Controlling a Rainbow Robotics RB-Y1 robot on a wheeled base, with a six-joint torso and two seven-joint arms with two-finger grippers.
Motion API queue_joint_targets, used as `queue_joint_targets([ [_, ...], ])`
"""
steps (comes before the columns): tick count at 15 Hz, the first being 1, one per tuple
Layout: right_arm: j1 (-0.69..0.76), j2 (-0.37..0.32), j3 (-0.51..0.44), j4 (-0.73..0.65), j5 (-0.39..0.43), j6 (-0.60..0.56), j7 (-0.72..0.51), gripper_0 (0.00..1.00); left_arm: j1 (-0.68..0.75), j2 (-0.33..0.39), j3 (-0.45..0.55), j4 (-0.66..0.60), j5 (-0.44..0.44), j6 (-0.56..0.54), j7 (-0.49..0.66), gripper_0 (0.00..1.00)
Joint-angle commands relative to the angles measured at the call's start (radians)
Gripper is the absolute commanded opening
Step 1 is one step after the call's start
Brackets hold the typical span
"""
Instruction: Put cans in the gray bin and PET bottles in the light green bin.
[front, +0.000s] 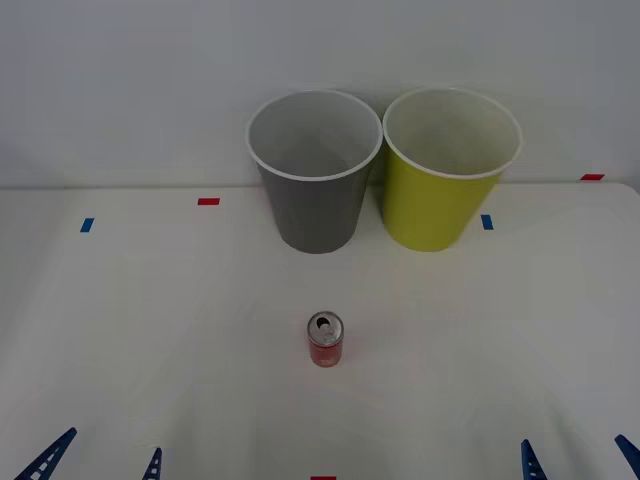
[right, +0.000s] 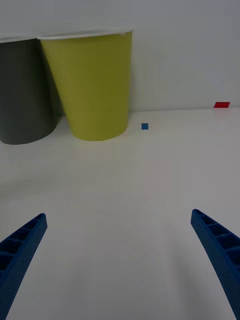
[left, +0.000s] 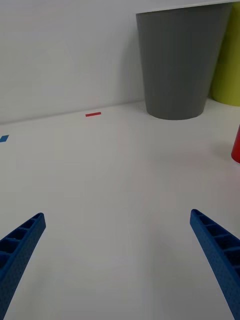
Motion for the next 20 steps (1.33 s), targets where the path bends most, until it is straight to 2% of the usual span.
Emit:
queue_joint_targets([
  [1,0.000,0.000,0.000,0.000,0.000,0.000,0.000,1.00,0.000,0.000,0.000,0.000,0.000,0.000,0.000,1.00],
  [20,0.000,0.000,0.000,0.000,0.000,0.000,0.000,1.00,0.000,0.000,0.000,0.000,0.000,0.000,0.000,1.00],
])
